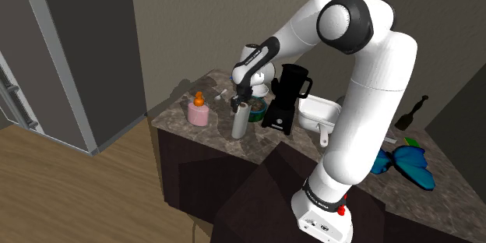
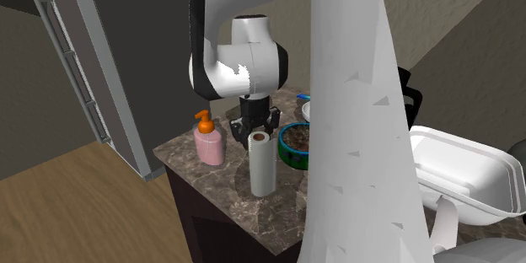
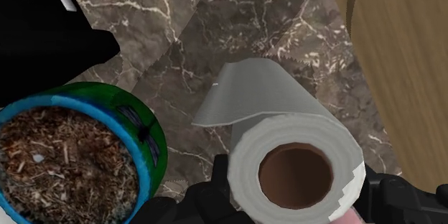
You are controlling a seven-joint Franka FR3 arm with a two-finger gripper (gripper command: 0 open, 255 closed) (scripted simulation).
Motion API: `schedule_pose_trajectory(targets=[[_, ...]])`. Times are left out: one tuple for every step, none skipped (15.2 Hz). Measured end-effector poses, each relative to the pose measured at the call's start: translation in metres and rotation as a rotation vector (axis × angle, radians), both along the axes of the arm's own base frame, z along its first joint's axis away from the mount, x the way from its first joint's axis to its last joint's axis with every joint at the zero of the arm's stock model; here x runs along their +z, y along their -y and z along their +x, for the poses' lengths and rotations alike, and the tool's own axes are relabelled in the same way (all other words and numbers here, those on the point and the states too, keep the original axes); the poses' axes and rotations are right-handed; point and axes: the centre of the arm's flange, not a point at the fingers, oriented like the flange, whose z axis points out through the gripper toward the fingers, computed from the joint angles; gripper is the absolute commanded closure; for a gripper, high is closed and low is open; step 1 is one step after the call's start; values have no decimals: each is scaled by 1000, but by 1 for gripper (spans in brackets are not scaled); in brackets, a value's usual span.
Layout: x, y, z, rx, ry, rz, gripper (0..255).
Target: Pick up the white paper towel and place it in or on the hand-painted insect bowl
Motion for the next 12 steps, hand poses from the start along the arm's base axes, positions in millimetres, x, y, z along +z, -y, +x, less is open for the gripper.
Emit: schedule_pose_trajectory(targets=[[0, 0, 0, 0, 0, 0, 255], [0, 0, 0, 0, 0, 0, 255], [0, 0, 0, 0, 0, 0, 255], [0, 0, 0, 0, 0, 0, 255], [0, 0, 0, 0, 0, 0, 255], [0, 0, 0, 0, 0, 0, 255], [0, 0, 0, 0, 0, 0, 255], [2, 0, 0, 0, -1, 0, 255], [5, 0, 0, -1, -1, 0, 255], [10, 1, 0, -1, -1, 0, 255], [16, 1, -1, -1, -1, 0, 255], [21, 1, 0, -1, -1, 0, 255]])
